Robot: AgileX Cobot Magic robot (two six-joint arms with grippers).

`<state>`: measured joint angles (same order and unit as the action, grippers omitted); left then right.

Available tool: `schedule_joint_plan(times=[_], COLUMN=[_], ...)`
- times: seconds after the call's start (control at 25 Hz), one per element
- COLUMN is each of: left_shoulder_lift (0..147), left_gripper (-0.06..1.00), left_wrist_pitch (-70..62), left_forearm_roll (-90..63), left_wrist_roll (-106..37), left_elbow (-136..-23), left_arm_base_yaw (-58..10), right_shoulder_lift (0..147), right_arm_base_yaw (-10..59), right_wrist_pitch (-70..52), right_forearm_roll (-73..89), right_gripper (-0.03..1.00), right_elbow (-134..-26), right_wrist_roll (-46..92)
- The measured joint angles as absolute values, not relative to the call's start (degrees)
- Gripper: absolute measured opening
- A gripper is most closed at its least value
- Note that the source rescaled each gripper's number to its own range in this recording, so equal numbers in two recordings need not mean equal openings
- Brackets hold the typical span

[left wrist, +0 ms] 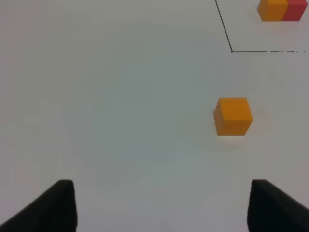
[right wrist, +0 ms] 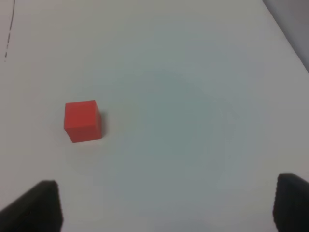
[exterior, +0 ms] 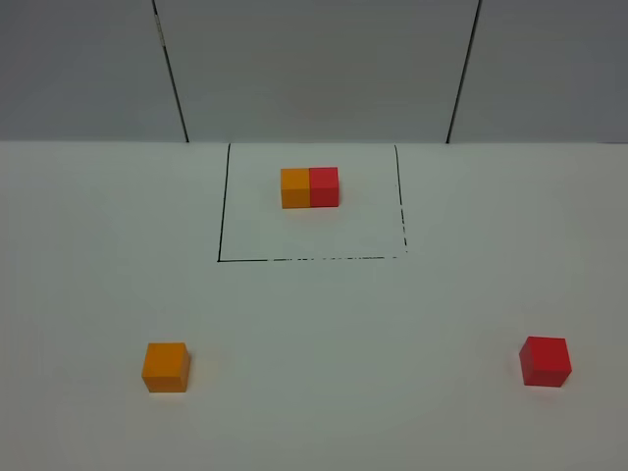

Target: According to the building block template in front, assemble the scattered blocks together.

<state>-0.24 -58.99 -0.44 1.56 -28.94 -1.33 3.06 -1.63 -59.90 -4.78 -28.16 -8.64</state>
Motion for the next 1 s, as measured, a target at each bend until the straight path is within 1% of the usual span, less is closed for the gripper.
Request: schedule_joint_plan(times=[1.0], left_shoulder_lift=[-0.2], left_gripper=[0.59], left_wrist_pitch=[-59.0], left_forearm_roll=[-0.4], left_wrist_roll=[1.6], left_elbow=[-28.9], left_arm_base_yaw=[-1.3], right_shoulder_lift=[3.1], right_arm_base_yaw=[-1.6], right_wrist_pitch=[-59.9], right_forearm_roll=[-4.8], right_gripper=[0.76], right_elbow=[-28.2], right_wrist_roll=[-8.6])
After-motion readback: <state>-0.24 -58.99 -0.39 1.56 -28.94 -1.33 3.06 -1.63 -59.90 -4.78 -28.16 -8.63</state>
